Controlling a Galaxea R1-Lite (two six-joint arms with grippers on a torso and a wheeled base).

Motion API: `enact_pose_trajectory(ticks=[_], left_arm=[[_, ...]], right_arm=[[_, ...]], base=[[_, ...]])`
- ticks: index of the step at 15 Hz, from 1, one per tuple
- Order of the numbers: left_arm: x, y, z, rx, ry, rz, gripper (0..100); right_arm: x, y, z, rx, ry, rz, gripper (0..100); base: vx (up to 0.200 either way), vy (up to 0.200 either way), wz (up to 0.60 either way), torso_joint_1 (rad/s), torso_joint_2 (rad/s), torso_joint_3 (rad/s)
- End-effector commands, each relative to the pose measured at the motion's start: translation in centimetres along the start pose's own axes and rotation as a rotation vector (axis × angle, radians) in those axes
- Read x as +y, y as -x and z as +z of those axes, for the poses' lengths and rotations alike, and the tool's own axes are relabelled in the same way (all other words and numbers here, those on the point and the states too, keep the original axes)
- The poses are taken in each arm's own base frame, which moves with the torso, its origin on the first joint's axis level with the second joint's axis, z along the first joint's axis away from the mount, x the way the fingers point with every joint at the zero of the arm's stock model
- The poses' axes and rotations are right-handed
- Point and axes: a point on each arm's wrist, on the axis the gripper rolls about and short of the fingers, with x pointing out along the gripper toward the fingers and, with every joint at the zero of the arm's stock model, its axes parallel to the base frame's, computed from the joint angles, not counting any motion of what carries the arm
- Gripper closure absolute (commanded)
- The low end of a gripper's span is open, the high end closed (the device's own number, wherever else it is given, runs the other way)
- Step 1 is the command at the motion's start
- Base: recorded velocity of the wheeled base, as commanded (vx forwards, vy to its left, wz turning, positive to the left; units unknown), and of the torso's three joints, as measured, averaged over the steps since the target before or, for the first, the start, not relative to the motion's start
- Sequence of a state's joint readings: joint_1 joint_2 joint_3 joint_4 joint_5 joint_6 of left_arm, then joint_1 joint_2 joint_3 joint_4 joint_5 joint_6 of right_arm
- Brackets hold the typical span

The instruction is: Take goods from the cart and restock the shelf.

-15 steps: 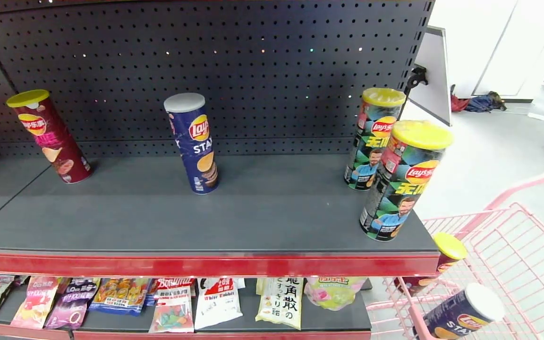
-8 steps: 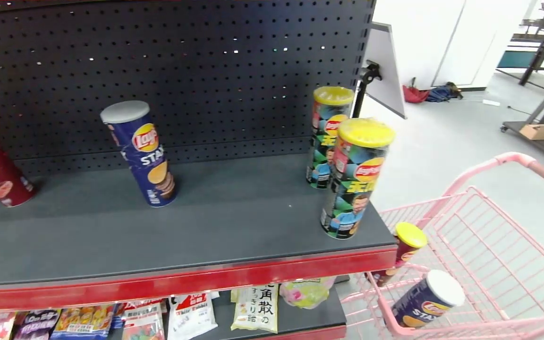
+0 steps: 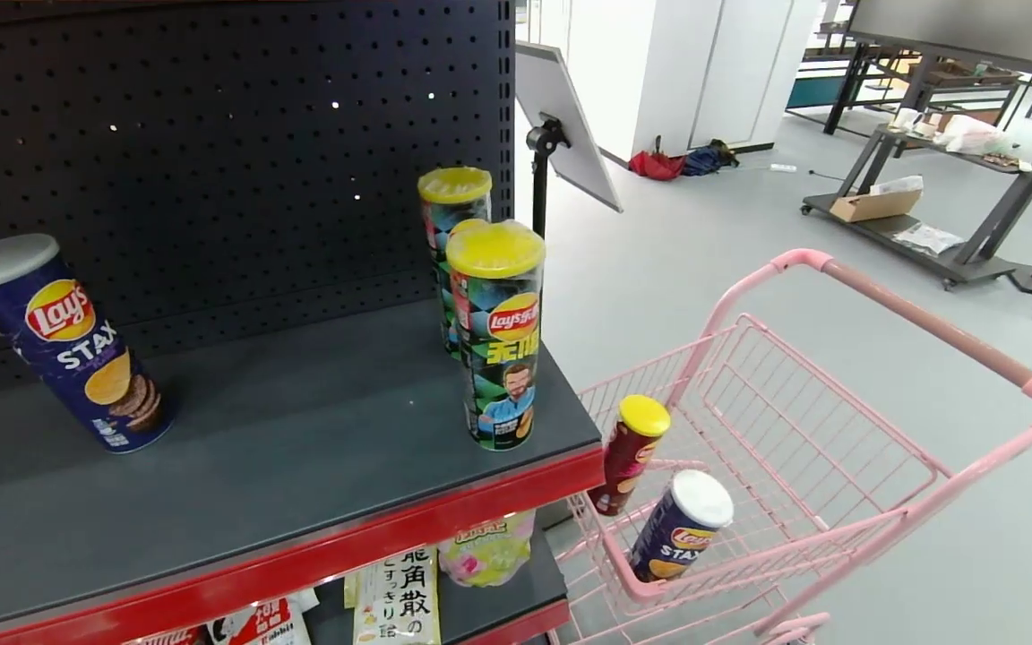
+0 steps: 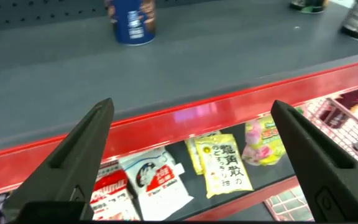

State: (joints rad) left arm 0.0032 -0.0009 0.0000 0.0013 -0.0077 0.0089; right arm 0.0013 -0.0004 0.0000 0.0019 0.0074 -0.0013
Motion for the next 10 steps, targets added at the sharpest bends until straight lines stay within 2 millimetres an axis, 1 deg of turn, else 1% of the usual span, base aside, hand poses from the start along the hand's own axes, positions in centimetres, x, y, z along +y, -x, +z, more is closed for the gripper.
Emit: enact_pose_trajectory(ticks=[1,5,10], left_arm=[[0.0,-0.01,0.0,0.001,0.0,0.0,0],[0.0,-0.01,0.02,0.0,0.0,0.0,0],[0.0,-0.01,0.0,0.001,0.0,0.001,0]], right_arm=[[0.0,0.0,0.0,0.0,0.0,0.0,0],[0.0,0.0,0.0,0.0,0.0,0.0,0],[0.0,0.0,0.0,0.0,0.0,0.0,0]], base=[[0.0,0.0,0.0,0.0,0.0,0.0],[0.0,0.0,0.0,0.0,0.0,0.0],[0.0,0.0,0.0,-0.131,0.34,0.2]])
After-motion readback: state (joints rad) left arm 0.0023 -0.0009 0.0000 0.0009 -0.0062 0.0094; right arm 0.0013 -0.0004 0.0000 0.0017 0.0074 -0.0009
